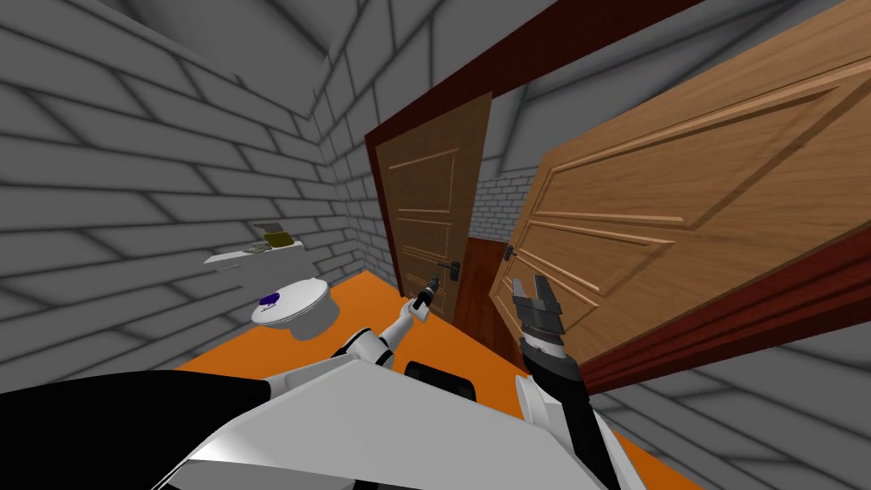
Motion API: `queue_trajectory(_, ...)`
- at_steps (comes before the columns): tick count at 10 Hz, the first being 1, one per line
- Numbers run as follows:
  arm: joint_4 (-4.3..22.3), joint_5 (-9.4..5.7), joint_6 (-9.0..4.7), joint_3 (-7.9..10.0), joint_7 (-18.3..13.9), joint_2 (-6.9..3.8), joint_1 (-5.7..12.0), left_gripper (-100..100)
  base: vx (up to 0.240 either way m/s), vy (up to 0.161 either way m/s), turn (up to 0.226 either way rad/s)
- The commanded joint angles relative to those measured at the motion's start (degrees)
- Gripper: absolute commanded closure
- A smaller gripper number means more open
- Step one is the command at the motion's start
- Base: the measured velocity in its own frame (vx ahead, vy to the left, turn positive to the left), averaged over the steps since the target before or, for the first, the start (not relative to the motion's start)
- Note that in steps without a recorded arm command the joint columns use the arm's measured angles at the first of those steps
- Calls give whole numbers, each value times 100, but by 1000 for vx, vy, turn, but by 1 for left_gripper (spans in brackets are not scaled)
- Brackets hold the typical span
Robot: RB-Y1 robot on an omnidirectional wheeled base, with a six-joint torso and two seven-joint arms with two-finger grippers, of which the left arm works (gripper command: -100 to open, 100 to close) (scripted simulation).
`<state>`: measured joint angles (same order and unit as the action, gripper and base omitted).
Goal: Push the door open
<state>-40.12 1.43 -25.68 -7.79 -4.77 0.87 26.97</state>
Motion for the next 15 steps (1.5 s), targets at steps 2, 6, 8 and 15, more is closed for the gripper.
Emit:
queue_trajectory(2,-26,-4,4,26,22,-182,-26,-100,203,-79,-17)
queue_trajectory(6,5,-16,-22,72,40,-174,-33,-100,194,-59,-24)
queue_trajectory(8,19,-23,-35,94,48,-24,-37,-100,171,-80,-22)
queue_trajectory(15,106,-28,-78,108,56,20,4,100,24,-8,-4)
